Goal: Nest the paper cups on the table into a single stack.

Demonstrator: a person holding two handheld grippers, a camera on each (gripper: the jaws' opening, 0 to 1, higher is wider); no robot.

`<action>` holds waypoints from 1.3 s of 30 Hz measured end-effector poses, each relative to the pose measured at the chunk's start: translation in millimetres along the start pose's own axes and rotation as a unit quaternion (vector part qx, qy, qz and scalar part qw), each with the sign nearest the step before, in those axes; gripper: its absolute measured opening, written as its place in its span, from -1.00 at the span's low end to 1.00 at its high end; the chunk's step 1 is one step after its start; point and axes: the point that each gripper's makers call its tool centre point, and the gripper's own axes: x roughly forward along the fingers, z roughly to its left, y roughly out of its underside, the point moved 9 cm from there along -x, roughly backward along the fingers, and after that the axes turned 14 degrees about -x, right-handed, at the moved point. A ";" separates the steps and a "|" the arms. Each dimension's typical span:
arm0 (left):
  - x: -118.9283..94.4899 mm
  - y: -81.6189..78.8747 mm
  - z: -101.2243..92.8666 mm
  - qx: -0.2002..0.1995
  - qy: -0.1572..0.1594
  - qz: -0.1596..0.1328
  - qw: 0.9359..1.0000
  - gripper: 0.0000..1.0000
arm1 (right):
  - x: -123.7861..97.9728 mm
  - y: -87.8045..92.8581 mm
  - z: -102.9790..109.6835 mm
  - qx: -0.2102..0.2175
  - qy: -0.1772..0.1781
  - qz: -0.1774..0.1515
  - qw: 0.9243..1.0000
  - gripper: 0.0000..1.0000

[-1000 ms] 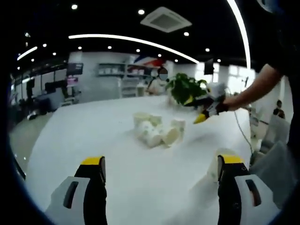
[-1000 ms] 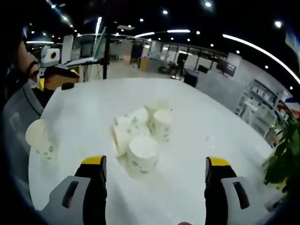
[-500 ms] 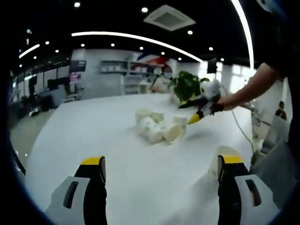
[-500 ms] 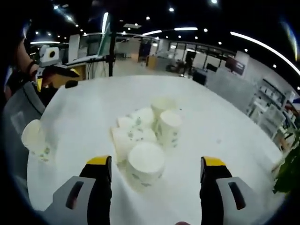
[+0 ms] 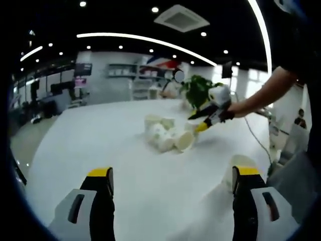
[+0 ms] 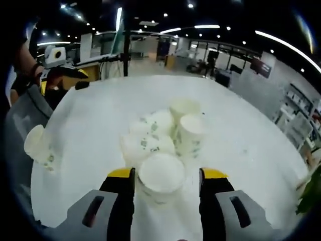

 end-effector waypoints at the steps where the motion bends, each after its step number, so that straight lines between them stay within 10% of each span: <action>1: 0.1 0.2 -0.1 -0.001 0.001 -0.001 1.000 0.95 | 0.5 0.0 0.3 -0.001 -0.002 0.001 1.000 -0.16; 39: 2.5 -19.9 -13.7 0.017 0.030 -0.010 0.999 0.92 | -47.8 -19.8 9.8 0.011 0.019 0.001 1.000 -0.30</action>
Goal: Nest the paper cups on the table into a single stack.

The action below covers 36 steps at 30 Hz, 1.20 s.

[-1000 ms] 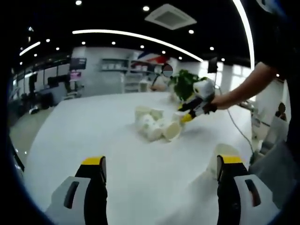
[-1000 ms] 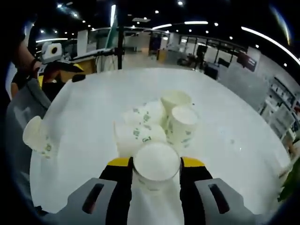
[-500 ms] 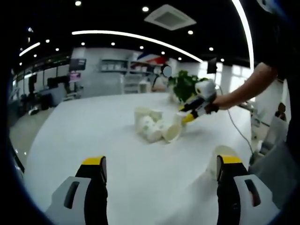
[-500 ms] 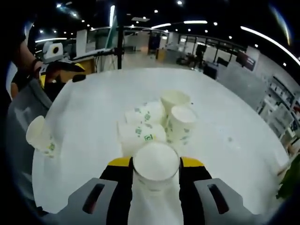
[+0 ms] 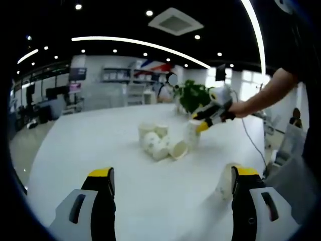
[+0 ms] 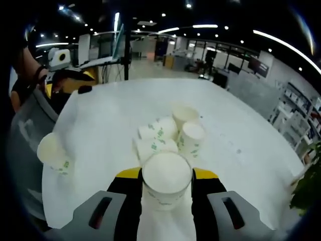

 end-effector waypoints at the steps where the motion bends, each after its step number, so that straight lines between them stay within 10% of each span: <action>1: -0.6 -2.0 -0.2 0.002 0.000 -0.002 1.000 0.92 | -3.3 -1.7 1.1 0.001 0.003 -0.002 1.000 -0.30; 36: -15.1 -10.8 -17.6 0.021 0.053 -0.002 0.998 0.89 | -71.8 -83.5 55.8 0.039 0.063 -0.105 0.992 -0.31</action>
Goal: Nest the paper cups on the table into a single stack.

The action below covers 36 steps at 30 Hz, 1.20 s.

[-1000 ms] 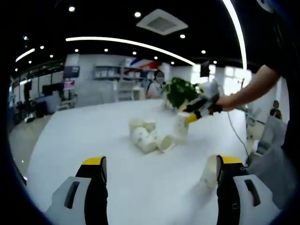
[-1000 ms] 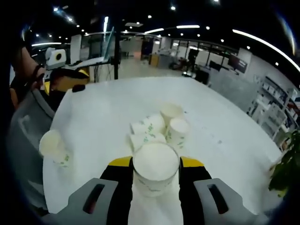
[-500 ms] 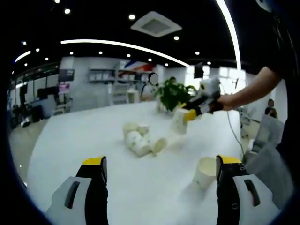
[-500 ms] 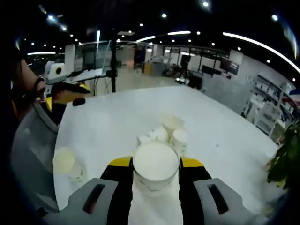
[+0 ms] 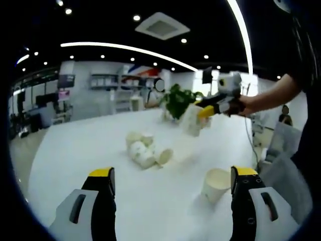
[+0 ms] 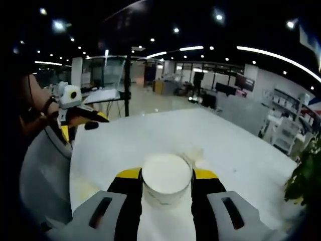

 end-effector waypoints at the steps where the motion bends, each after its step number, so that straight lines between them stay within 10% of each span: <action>1: 0.0 0.0 -0.1 0.001 0.000 0.001 1.000 0.88 | -0.7 -1.0 0.7 0.000 0.000 -0.001 1.000 -0.31; 22: 11.1 -0.6 -20.4 -0.010 0.032 0.003 0.999 0.85 | -7.6 -29.7 18.7 0.005 -0.001 -0.044 0.999 -0.31; 36: 32.6 -13.5 -33.9 -0.067 0.082 0.002 0.994 0.44 | 1.7 -44.8 29.9 0.003 -0.025 -0.065 0.998 -0.30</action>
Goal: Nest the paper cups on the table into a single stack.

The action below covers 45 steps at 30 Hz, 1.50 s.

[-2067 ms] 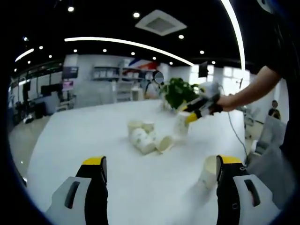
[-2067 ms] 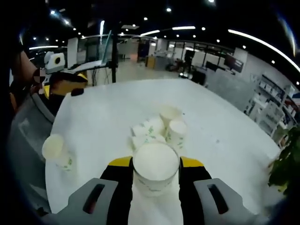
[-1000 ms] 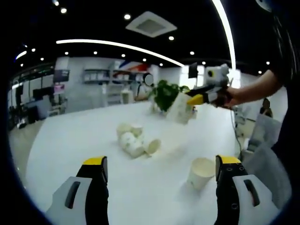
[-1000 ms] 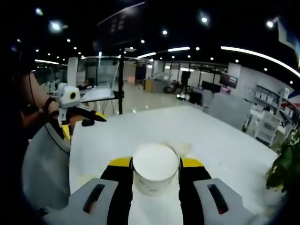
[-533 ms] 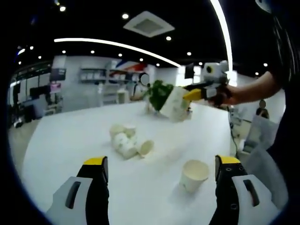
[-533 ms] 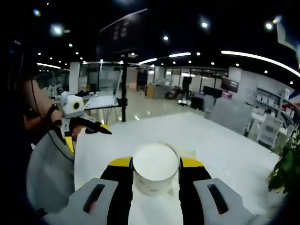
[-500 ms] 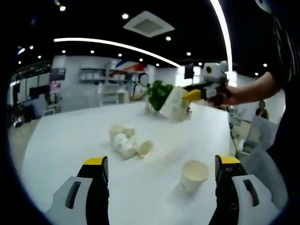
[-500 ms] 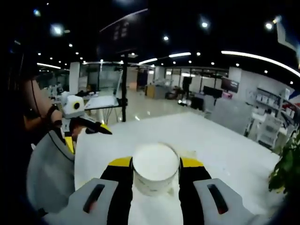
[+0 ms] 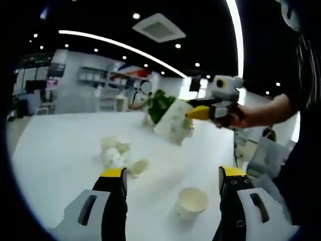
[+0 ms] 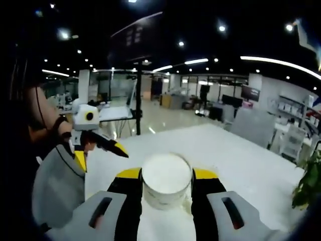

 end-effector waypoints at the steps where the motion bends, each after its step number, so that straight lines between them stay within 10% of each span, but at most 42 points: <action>1: 2.0 -1.3 -0.7 -0.003 0.004 -0.002 1.000 0.43 | 0.9 -1.2 1.7 -0.001 -0.003 -0.001 1.000 -0.30; 23: 33.8 -12.0 -29.2 -0.011 0.076 0.014 0.997 0.27 | 10.5 -33.7 34.9 0.003 -0.053 -0.069 0.996 -0.30; 45: 13.7 -25.0 -34.1 -0.011 0.102 -0.020 0.995 -0.18 | -2.9 -14.6 45.5 0.083 -0.078 -0.106 0.988 -0.30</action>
